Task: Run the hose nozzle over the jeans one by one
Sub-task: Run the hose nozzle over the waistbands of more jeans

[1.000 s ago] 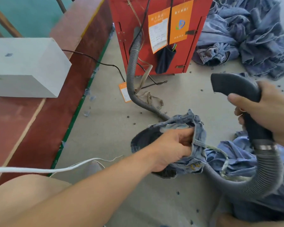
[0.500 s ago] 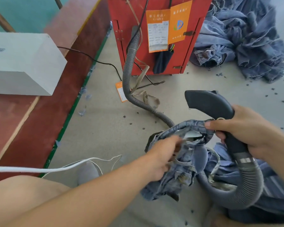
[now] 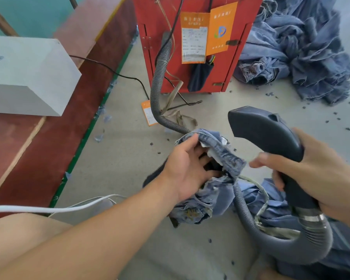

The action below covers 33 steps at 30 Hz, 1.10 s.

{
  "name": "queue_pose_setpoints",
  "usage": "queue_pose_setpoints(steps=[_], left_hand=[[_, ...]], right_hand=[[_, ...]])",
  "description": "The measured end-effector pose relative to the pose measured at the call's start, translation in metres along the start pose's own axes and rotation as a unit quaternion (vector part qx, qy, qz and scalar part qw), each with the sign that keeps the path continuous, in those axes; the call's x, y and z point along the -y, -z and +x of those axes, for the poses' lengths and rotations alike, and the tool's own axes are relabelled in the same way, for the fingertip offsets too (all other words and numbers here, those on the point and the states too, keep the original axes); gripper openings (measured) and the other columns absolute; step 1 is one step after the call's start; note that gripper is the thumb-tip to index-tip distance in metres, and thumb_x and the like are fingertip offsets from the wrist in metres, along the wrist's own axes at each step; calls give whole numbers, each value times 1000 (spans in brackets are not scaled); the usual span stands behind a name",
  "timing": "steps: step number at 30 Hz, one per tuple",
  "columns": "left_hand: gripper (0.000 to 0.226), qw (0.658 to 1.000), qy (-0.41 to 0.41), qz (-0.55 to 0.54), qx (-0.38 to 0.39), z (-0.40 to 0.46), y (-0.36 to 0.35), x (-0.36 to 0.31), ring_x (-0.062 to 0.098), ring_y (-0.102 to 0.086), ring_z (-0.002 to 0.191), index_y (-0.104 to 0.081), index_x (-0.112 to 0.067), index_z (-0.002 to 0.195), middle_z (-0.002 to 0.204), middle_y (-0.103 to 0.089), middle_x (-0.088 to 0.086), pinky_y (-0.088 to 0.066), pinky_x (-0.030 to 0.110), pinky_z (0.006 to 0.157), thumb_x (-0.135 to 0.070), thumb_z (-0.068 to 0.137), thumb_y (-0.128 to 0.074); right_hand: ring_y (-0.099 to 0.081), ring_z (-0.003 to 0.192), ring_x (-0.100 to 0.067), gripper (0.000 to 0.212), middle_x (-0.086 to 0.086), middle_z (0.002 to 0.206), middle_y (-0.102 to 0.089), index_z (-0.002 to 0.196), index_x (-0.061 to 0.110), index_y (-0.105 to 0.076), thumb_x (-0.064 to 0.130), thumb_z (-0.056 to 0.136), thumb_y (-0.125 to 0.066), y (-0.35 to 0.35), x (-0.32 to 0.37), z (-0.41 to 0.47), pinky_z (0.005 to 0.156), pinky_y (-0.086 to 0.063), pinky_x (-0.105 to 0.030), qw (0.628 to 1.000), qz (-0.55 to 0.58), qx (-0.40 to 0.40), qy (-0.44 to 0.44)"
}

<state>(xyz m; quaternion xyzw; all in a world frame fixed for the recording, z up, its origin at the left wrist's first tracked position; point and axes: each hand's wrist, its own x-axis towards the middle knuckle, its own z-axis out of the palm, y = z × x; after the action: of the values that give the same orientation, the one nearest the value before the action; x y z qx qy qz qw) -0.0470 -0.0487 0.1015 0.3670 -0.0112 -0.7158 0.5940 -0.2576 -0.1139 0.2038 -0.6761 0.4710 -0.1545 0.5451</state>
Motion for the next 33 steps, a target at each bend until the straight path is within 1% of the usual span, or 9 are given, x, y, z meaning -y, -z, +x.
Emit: queue_pose_setpoints(steps=[5,9,12,16,18,24,28,30,33], left_hand=[[61,999,-29,-24,13,1,9,-16,36,-63,118,-64,-10,132,129,-64,17,-53,56,98,-54,108,-30],[73,997,11,7,70,-4,5,-14,37,-58,127,-55,-13,145,139,-61,16,-42,57,110,-64,106,-20],[78,990,58,45,121,-8,0,-1,38,-55,129,-51,-15,149,144,-56,21,-37,56,111,-69,104,-17],[82,987,83,43,134,-12,-1,3,33,-64,103,-59,-13,138,114,-65,15,-38,56,104,-74,101,-19],[85,987,74,46,134,-11,0,1,33,-61,106,-58,-10,140,114,-65,15,-35,60,109,-73,101,-18],[89,986,74,40,146,-11,-1,9,38,-48,131,-44,-17,155,145,-52,20,-25,60,119,-77,98,-10],[103,984,108,65,126,-12,1,15,38,-38,119,-45,-2,150,132,-42,21,-25,54,112,-83,94,-15],[81,978,89,156,108,-16,-1,19,33,-58,107,-66,-4,129,116,-61,19,-46,44,99,-74,97,-42],[28,932,-12,362,-26,-14,1,27,30,-73,100,-73,-7,106,107,-77,13,-61,47,88,-23,86,-82]], right_hand=[[-60,40,-28,66,-13,61,-66,121,41,-57,85,74,-68,28,-1,-7,44,-50,-22,988,-132,78,-8],[-66,45,-19,48,-3,61,-69,121,48,-55,78,84,-61,14,2,-9,43,-51,-23,961,-238,139,1],[-64,42,-13,23,2,59,-69,103,52,-55,63,84,-64,-5,6,-1,41,-48,-21,969,-232,78,44],[-63,39,-19,12,-1,58,-67,92,44,-56,49,91,-68,6,8,4,39,-50,-29,983,-140,-88,78],[-59,35,-19,12,-3,54,-64,93,38,-60,43,93,-70,22,7,1,38,-48,-22,986,-129,-79,76],[-60,37,-16,39,2,54,-66,114,45,-56,67,82,-64,4,5,-7,37,-45,-22,960,-264,85,25],[-61,38,-12,21,5,56,-67,96,45,-51,59,86,-63,-4,3,9,43,-47,-30,962,-265,-33,52],[-62,40,-20,15,-1,56,-66,91,40,-54,48,91,-68,8,3,14,46,-50,-34,978,-181,-99,44],[-59,39,-23,13,-2,55,-61,87,37,-60,38,94,-71,24,1,13,39,-49,-31,987,-116,-104,27]])
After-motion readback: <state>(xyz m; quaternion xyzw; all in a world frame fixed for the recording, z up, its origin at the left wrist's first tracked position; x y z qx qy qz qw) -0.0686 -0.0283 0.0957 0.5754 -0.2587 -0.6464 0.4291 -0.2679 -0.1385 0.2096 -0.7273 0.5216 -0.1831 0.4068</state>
